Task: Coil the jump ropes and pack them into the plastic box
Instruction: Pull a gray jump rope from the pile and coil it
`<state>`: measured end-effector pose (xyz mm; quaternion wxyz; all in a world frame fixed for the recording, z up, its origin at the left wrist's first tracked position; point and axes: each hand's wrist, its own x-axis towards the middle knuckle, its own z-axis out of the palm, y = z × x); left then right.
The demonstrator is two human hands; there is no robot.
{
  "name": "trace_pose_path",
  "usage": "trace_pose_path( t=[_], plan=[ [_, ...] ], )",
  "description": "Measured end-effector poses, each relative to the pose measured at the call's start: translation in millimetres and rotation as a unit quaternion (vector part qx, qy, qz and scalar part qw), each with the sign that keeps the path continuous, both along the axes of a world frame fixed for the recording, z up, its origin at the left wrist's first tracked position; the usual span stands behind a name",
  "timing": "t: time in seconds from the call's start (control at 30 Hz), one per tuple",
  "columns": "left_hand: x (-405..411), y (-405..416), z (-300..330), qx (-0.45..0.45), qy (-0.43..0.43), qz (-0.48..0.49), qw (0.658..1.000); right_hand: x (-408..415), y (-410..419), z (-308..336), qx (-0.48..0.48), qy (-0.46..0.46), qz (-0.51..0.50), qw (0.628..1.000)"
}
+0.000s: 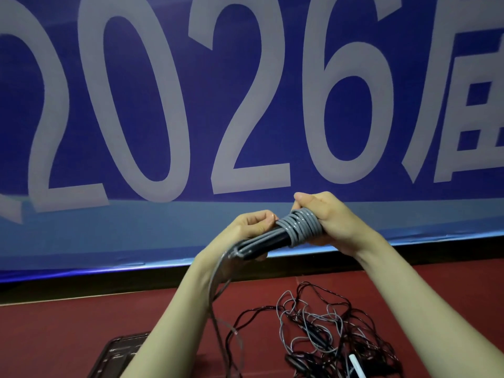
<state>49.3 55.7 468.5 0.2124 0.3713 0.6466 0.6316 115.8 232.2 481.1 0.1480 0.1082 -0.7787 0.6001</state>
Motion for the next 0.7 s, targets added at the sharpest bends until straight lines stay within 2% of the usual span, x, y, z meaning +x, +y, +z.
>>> trace_pose_path(
  t=[0.1, 0.2, 0.3, 0.4, 0.53, 0.63, 0.7],
  plan=[
    [1.3, 7.6, -3.0, 0.035, -0.024, 0.004, 0.999, -3.2, -0.3, -1.7, -0.102, -0.019, -0.005, 0.995],
    [2.4, 7.5, -4.0, 0.030, -0.023, 0.007, 0.999, -5.5, 0.6, -1.0, -0.165, -0.026, -0.024, 0.986],
    [6.3, 12.6, -1.0, -0.023, 0.072, 0.068, 0.995, -7.8, -0.3, 0.6, -0.229, -0.028, -0.075, 0.970],
    [14.4, 24.6, -0.7, -0.110, 0.192, 0.156, 0.963, -12.9, -0.2, -0.8, -0.278, -0.027, -0.143, 0.950],
    [21.6, 37.2, -6.0, -0.198, 0.300, 0.216, 0.908, -17.6, 4.6, -3.5, -0.280, 0.003, -0.238, 0.930],
    [25.3, 42.4, -7.6, -0.197, 0.331, 0.275, 0.881, -18.1, 11.2, -3.1, -0.248, 0.030, -0.297, 0.921],
    [30.6, 45.2, -7.4, -0.201, 0.351, 0.284, 0.869, -18.9, 15.8, -3.7, -0.183, 0.058, -0.353, 0.916]
  ],
)
